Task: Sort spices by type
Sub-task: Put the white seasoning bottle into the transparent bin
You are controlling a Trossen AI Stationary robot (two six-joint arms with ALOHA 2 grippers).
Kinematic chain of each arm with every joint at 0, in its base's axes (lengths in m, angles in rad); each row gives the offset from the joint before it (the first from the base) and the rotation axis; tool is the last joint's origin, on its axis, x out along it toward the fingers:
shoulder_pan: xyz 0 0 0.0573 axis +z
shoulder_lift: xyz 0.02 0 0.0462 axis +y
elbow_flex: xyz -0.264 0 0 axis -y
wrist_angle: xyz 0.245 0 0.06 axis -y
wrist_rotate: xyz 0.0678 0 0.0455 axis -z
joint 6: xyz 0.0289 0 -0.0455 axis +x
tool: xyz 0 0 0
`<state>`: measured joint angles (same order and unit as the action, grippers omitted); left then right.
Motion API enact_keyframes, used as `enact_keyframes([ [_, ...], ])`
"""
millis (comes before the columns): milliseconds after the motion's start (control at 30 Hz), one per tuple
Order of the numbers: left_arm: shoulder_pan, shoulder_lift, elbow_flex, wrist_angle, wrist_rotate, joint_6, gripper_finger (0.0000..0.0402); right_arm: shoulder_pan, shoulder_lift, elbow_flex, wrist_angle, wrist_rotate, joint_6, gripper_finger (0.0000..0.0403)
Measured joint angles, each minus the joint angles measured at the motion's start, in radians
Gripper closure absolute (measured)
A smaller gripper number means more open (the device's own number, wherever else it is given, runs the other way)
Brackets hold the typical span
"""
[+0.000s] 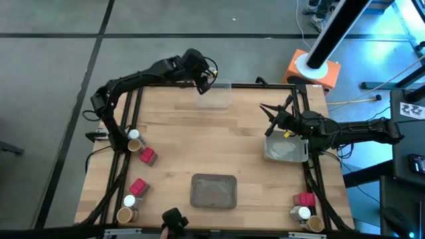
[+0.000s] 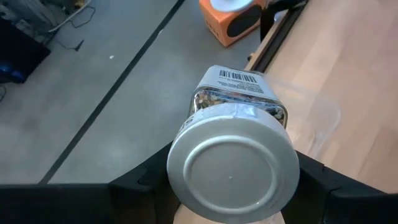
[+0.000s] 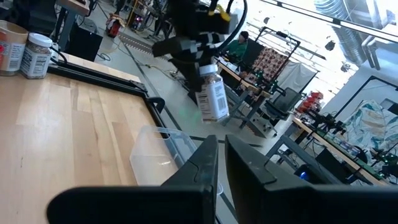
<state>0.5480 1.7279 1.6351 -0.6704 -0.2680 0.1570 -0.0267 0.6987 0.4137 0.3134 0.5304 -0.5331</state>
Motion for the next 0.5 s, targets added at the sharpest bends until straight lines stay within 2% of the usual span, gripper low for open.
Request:
enact_keyframes([
  [200,0.001,0.039,0.08,-0.076,0.0,0.0,0.0204,0.0,0.0,0.0,0.001,0.0,-0.004,0.037],
  [500,-0.001,0.164,0.241,-0.215,0.004,0.006,0.0204,0.0,0.0,0.0,0.001,0.0,-0.023,0.037],
])
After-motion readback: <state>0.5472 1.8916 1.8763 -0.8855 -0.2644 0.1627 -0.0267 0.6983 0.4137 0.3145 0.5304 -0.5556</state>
